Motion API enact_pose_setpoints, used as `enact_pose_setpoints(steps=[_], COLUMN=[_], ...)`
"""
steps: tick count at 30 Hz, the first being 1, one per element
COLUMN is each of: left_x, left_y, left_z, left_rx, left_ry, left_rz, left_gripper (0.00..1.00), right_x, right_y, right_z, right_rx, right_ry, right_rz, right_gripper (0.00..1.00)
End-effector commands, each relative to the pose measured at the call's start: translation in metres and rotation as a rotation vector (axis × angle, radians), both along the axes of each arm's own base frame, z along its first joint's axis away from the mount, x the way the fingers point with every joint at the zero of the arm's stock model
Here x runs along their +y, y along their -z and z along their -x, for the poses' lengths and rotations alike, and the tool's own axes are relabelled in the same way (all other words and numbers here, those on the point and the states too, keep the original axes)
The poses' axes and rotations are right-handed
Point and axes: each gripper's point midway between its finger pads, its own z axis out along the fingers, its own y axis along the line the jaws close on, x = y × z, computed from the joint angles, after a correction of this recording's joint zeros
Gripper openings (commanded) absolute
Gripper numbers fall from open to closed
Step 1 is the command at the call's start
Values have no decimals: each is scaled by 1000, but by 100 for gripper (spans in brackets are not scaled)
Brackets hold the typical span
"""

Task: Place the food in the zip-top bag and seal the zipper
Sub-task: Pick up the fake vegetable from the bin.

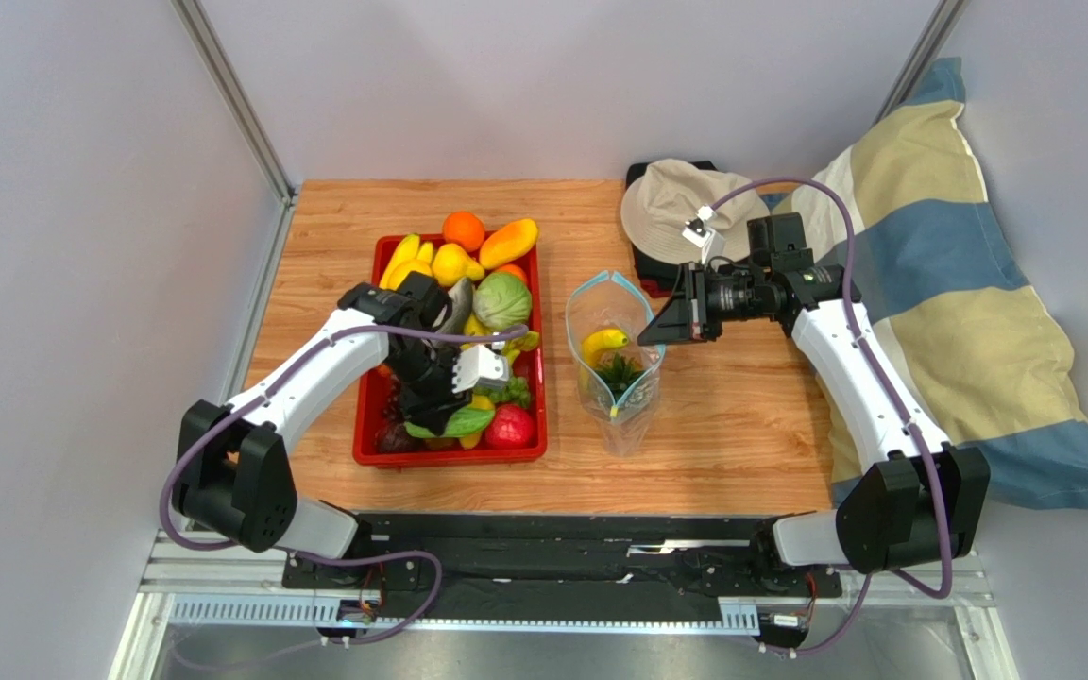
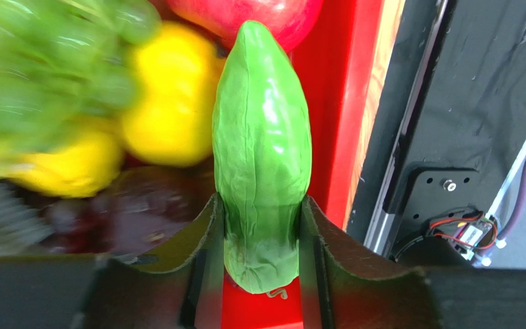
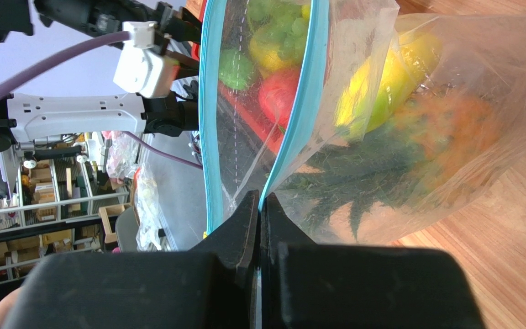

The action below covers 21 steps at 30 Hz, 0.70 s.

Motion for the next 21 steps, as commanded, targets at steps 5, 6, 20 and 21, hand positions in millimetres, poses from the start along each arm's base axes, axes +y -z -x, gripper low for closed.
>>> enact_pose_setpoints(steps=[5,6,20,21], left_x=[-12,-16,-184,-195], left_y=[-48,-60,-288,-288], left_z=[14,9,-92,-104], left_rx=[-12,-38,-241,-229], left_ry=[41,36,-463,-532], left_rz=[106,129,766,788], left_gripper=[17,15,0,0], right_x=[0,0,0,0], right_y=[-12,-11,-13,-13], right_z=[-1,-2,-21,-22], right_rx=[-58,-55,-47,-42], right_ry=[-15,-15,20,32], right_rz=[-3,-2,16,20], right_gripper=[0,0,0,0])
